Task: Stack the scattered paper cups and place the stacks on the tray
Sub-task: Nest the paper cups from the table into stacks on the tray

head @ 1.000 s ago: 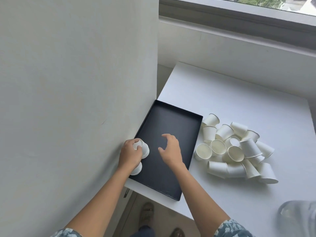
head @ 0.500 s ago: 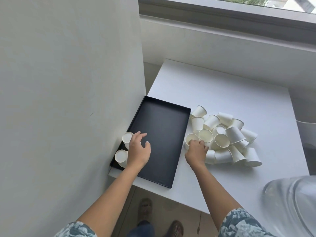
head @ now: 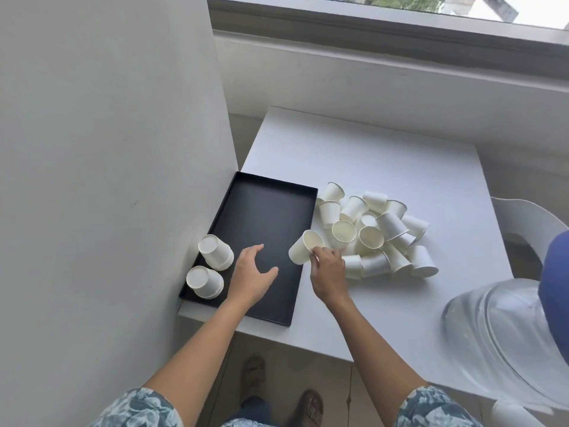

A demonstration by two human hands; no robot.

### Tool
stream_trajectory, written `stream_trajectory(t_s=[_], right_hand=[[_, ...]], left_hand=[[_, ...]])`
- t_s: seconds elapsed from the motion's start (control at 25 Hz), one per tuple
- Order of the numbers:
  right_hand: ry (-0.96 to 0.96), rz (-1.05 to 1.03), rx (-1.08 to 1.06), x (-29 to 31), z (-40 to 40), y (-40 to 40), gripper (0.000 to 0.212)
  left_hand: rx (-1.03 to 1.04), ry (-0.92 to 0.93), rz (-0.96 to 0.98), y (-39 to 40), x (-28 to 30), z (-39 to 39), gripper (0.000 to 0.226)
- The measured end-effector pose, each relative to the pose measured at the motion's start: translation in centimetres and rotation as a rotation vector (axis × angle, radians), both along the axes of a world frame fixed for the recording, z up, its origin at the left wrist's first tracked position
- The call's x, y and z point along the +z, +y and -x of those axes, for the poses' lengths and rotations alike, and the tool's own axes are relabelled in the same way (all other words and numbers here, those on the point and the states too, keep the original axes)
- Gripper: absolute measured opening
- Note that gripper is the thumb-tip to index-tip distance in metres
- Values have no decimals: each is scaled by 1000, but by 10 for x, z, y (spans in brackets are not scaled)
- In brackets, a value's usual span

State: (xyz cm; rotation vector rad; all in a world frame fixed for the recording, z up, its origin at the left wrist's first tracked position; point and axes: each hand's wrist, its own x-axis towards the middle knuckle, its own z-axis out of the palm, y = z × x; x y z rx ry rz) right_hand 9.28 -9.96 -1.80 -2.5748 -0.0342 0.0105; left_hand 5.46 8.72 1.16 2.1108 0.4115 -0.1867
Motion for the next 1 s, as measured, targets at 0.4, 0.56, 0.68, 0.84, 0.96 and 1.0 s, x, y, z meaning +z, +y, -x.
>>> stream_trajectory(t_s=[0.4,0.56,0.68,0.84,0.96,1.0], right_hand=[[227,-516,265,8,33,2,10],[126,-431,-140,-4,14,-30,28],[156,-144,-411,-15,0,-58,51],[247,-43,-524,-25,-10,-72,59],[251,-117,-575,-30,-13,-66,50],[257,-166,-602,-31,-14,-63,45]], left_hand=[[-157,87,-131,-30,-11,-1,73],[-122,103,-103,-30,-13,-1,62],[-96,114,-72,-27,-13,-2,62],[-87,105,-33,-25,-14,-2,60],[-95,103,2,-24,-16,-1,60],[-98,105,5,-23,-16,0,60]])
